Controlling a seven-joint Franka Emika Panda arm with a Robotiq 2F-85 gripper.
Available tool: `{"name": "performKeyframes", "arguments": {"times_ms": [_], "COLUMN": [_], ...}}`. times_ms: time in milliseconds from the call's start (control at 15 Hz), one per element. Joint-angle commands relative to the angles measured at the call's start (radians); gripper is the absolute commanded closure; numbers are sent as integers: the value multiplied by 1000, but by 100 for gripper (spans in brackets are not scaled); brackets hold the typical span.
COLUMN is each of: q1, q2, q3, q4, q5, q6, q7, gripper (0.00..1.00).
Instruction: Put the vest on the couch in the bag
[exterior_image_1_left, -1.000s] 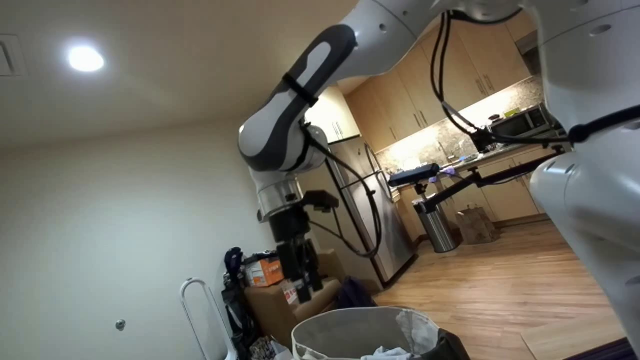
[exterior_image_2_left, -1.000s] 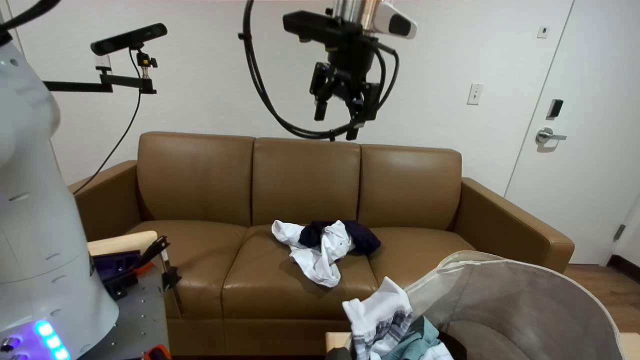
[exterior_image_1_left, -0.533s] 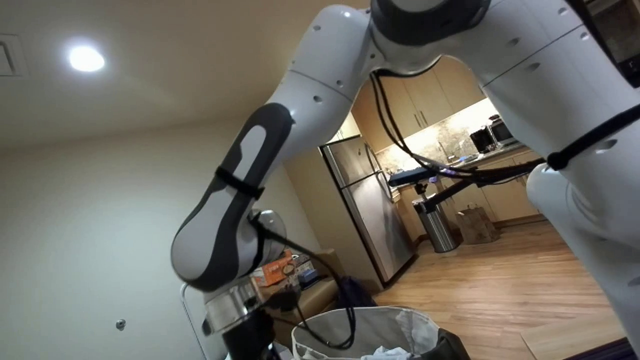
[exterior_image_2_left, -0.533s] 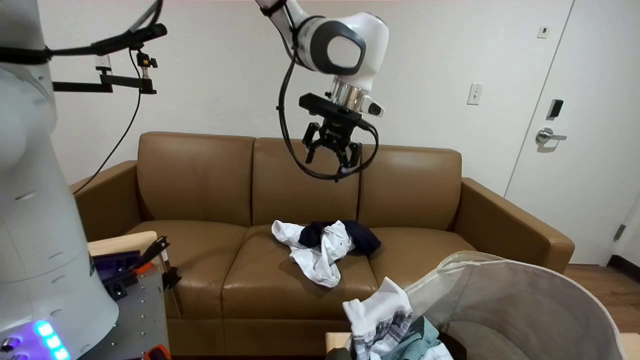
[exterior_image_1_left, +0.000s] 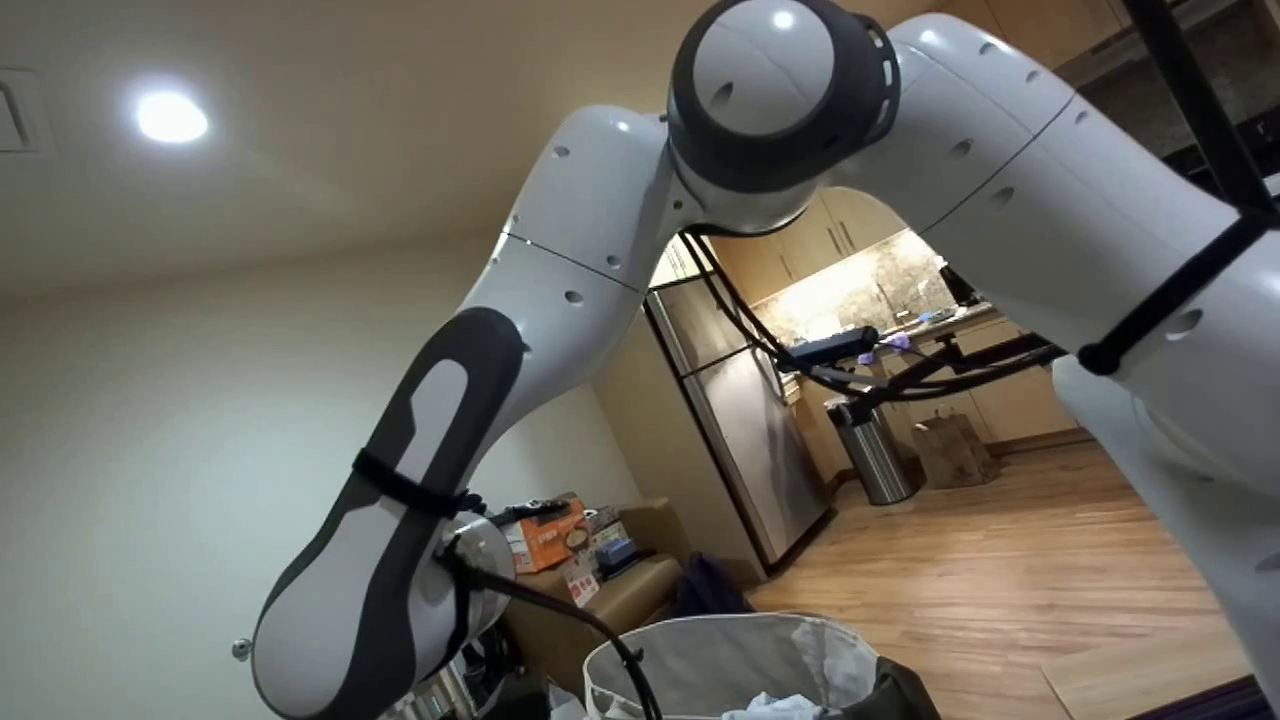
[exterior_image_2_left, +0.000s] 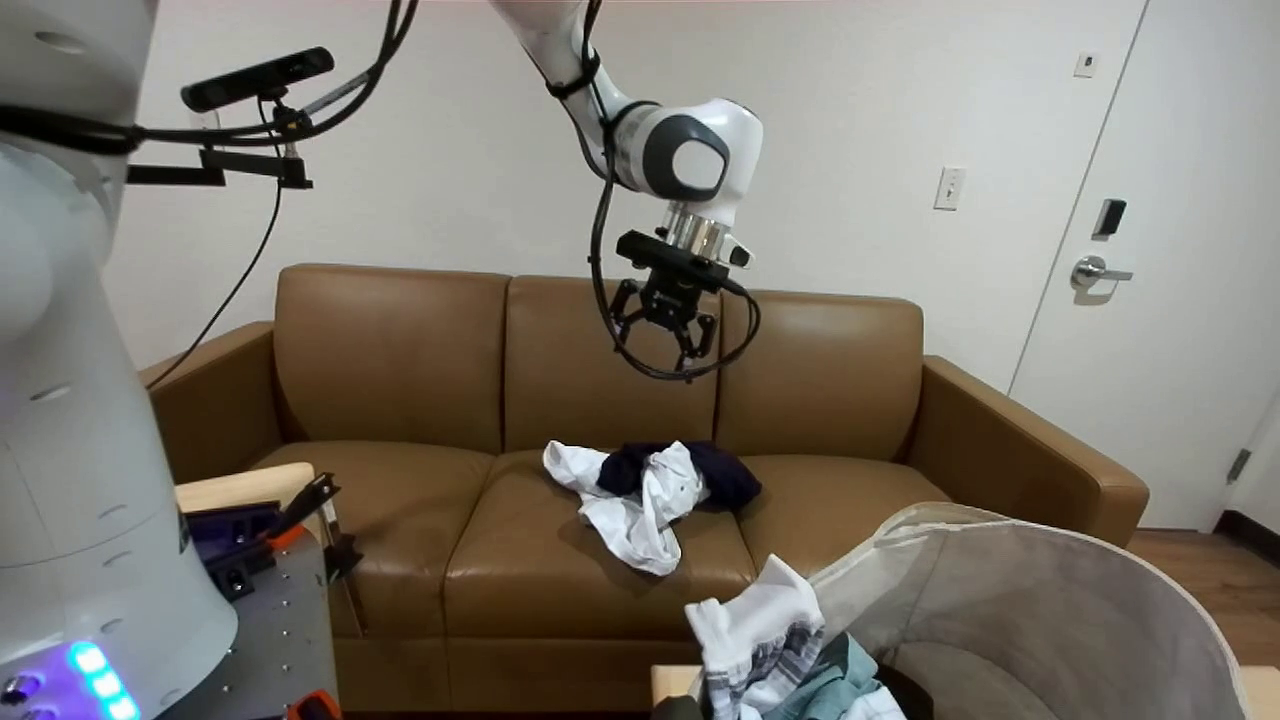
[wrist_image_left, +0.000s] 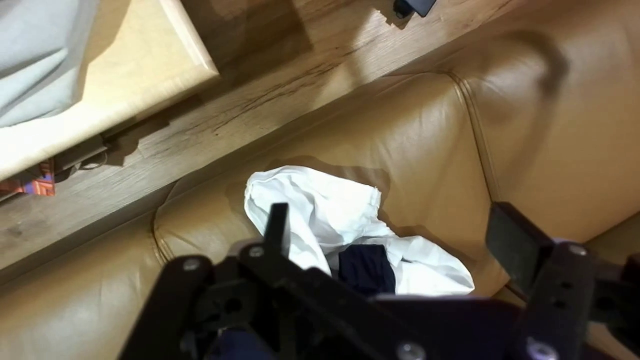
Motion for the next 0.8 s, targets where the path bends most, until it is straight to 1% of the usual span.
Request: {"name": "performKeyframes", "arguments": {"times_ms": [0, 133, 400, 533, 733], "q1": [-23, -7, 38, 62, 116], "q2": [99, 227, 428, 531, 662], "q3": [47, 63, 104, 130, 155], "q4": [113, 257, 487, 604, 774], "q5": [-104, -174, -293, -320, -355], "q6": [8, 6, -24, -11, -23], "q7": [-79, -108, -178, -232, -319], "gripper": [0, 0, 0, 0, 0]}}
